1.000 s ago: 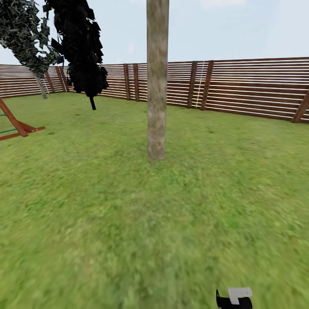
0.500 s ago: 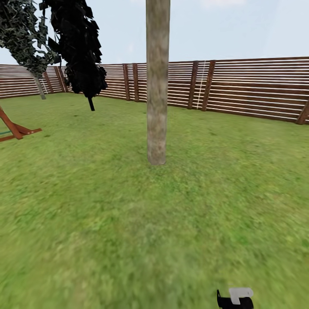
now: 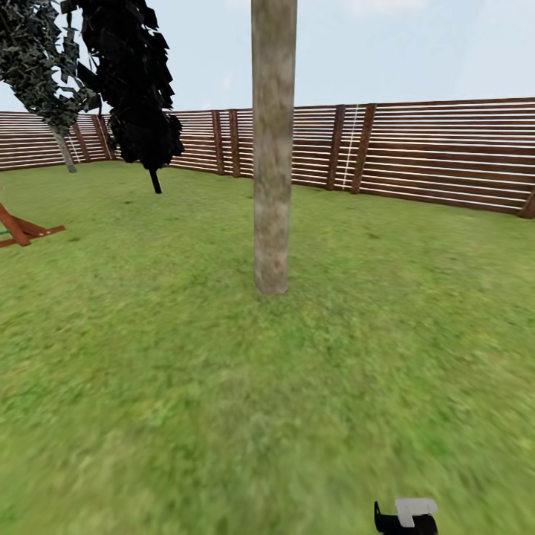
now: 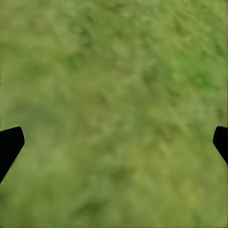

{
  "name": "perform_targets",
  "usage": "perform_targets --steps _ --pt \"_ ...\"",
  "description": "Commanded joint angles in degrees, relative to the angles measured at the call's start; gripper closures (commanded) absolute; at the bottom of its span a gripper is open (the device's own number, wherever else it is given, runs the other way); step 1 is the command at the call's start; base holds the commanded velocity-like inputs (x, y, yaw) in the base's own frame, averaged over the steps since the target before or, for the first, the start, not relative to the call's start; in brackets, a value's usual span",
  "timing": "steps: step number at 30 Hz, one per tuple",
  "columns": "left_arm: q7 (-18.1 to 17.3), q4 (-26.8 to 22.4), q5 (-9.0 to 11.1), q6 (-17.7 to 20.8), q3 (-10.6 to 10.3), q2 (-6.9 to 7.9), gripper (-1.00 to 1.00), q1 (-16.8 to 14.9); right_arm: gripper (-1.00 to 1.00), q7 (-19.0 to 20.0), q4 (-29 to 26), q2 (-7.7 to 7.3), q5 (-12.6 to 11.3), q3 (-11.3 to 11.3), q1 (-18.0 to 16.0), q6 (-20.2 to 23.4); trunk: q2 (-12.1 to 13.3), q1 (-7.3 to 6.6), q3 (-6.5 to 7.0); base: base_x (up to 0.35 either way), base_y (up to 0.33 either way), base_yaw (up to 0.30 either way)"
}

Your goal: In the garden, pick up the pesticide atomizer on the floor and spray pesticide onto both trees until each tree trunk is fully covered.

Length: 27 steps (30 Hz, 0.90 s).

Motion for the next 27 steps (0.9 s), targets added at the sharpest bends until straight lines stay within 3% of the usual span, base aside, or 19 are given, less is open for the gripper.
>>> perform_targets --steps 1,15,27 --pt "0.39 0.01 0.13 -0.13 -0.39 0.01 1.00 -0.02 -1.00 -0.32 0.10 0.03 0.61 -0.32 -0.05 -0.16 -0.02 0.03 -0.05 0.340 0.000 0.000" --pt "0.44 0.01 0.20 -0.13 -0.34 0.01 1.00 -0.02 -1.00 -0.26 0.10 0.07 0.62 -0.32 -0.05 -0.16 -0.02 0.03 -0.02 0.340 0.000 -0.006" --pt "0.50 0.01 0.21 -0.15 -0.33 0.01 1.00 -0.02 -1.00 -0.31 0.10 0.11 0.62 -0.32 -0.05 -0.16 -0.02 0.03 0.40 0.340 0.000 -0.154"
